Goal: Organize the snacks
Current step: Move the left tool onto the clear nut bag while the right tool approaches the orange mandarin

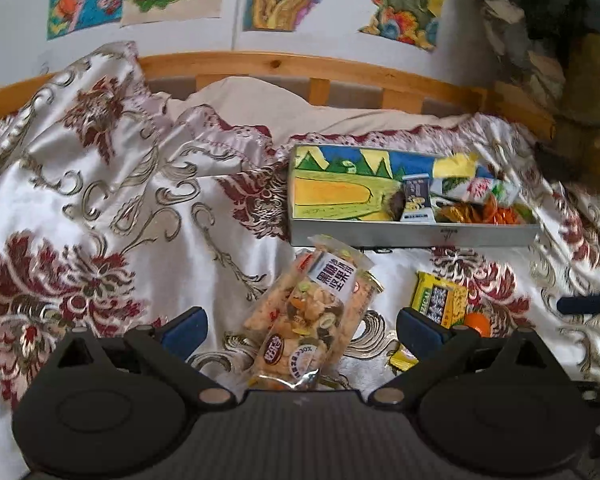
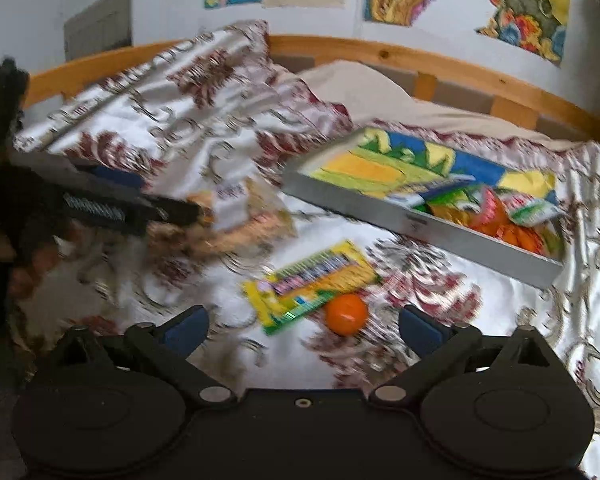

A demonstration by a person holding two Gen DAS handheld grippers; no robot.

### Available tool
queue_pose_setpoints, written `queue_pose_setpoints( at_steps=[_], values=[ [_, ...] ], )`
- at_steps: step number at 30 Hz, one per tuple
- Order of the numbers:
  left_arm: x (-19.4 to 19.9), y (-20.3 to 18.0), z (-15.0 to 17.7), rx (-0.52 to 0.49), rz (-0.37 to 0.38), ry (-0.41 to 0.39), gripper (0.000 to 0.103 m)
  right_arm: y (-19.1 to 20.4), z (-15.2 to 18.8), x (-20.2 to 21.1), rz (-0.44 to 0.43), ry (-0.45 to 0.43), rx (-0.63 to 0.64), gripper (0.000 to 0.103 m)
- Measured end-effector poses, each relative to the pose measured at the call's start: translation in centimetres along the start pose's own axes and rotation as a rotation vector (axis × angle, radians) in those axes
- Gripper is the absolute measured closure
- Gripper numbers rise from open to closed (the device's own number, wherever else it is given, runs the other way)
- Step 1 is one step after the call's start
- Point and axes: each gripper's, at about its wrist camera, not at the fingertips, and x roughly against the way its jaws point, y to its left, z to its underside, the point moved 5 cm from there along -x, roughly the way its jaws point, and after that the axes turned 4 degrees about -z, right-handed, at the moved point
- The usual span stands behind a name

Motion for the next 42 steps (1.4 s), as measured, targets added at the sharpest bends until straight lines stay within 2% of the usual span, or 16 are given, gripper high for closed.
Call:
queue_pose_setpoints(
  at_steps=[5,10,15,20,22,24,26,30,33,37,38,42],
  values=[
    [-0.3,0.0,0.3,-0.032,0.001,-0.006,0.001,-1.0,1.2,-1.0,0.030,0.031,0.034,0.012],
    [-0.8,-0.3,0.4,-0.061,0.011,-0.012,0.001,-1.7,1.2,-2.4,0.037,0.047,0.059,0.012],
    [-2.4,-0.8,-0.4,-0.082,-0.003,0.038,0.001,-2.2,0.7,-4.2,0.021,0.053,0.067,0.013],
    [-3.9,-1.1,-0.1,-0.099,-0.007,0.111,0.002,-2.6,0.7,-6.0,0.000,0.065,0.085,0.024],
    [-4.3,-1.2,0.0,-0.101,-0.005,0.128,0.009,-2.8,0.7,-6.6,-0.008,0.072,0.072,0.028],
    [-4.7,-1.2,0.1,-0.097,0.003,0.155,0.026,-3.1,0.7,-7.2,-0.017,0.084,0.052,0.037],
    [-4.8,-1.1,0.1,-0.095,-0.005,0.164,0.030,-3.2,1.0,-7.8,-0.023,0.100,0.047,0.055],
    [-4.6,-0.9,-0.1,-0.097,-0.017,0.173,0.057,-3.0,1.2,-7.8,-0.019,0.086,0.065,0.067],
    [-4.3,-1.0,-0.1,-0.093,-0.011,0.184,0.061,-3.1,1.0,-7.9,-0.024,0.085,0.054,0.067],
    [-3.7,-1.6,-0.1,-0.122,-0.033,0.178,0.061,-3.0,1.0,-8.1,-0.017,0.080,0.068,0.064],
    [-3.4,-1.7,-0.1,-0.122,-0.035,0.173,0.061,-3.0,1.0,-8.1,-0.023,0.080,0.068,0.068],
    [-2.5,-1.9,0.0,-0.089,-0.034,0.159,0.062,-2.7,1.4,-7.7,-0.025,0.072,0.095,0.068]
  ],
)
